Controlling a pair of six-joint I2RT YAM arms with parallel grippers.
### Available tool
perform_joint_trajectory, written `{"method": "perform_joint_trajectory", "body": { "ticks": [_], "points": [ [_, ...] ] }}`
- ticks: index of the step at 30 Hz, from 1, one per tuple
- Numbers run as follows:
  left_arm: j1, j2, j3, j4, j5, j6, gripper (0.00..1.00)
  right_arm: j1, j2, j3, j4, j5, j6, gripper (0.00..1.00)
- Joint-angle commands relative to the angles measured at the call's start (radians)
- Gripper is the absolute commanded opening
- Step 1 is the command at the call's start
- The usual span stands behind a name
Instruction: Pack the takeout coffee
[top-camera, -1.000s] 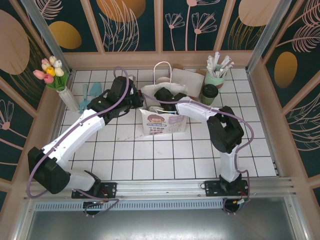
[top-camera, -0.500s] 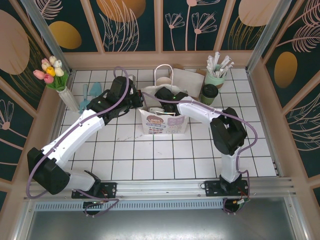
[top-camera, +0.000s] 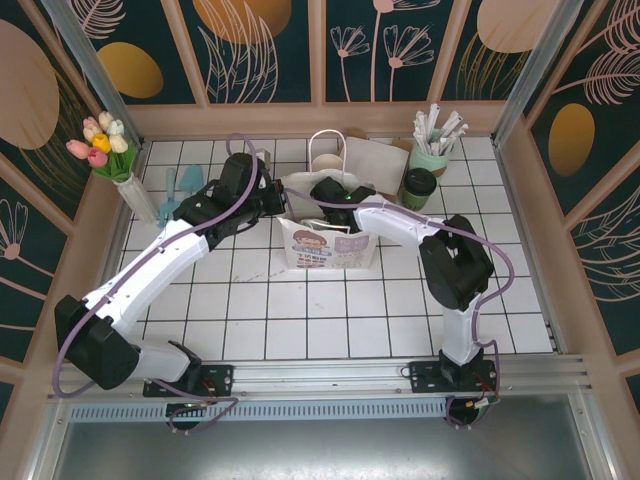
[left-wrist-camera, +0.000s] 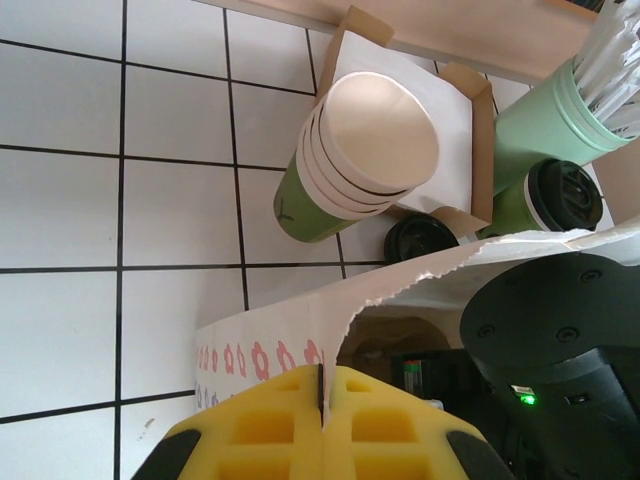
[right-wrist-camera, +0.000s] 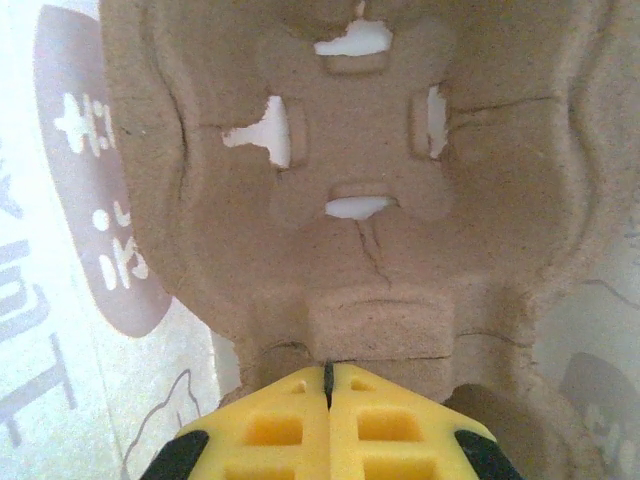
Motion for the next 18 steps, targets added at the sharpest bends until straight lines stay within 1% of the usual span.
{"method": "perform_joint_trajectory", "body": {
  "ticks": [1,3,9,11,15,18],
  "points": [
    [0.004,-0.020,-0.015,0.015,0.018,0.011,0.00,0.016,0.037,-0.029,0.045,0.073,-0.041,0.00],
    [0.003,-0.024,-0.015,0.015,0.021,0.012,0.00,0.016,0.041,-0.044,0.074,0.110,-0.043,0.00],
    [0.005,-0.030,-0.016,0.018,0.028,0.017,0.00,0.018,0.035,-0.049,0.139,0.145,-0.029,0.00],
    [0.004,-0.035,-0.024,0.023,0.023,0.015,0.00,0.019,0.023,-0.034,0.122,0.123,-0.021,0.00],
    [0.007,-0.054,-0.037,0.026,-0.039,-0.001,0.00,0.019,-0.018,-0.030,0.108,0.054,-0.004,0.00],
    [0.008,-0.057,-0.038,0.031,-0.033,0.000,0.00,0.019,-0.040,-0.024,0.093,0.026,0.004,0.04]
  ]
}}
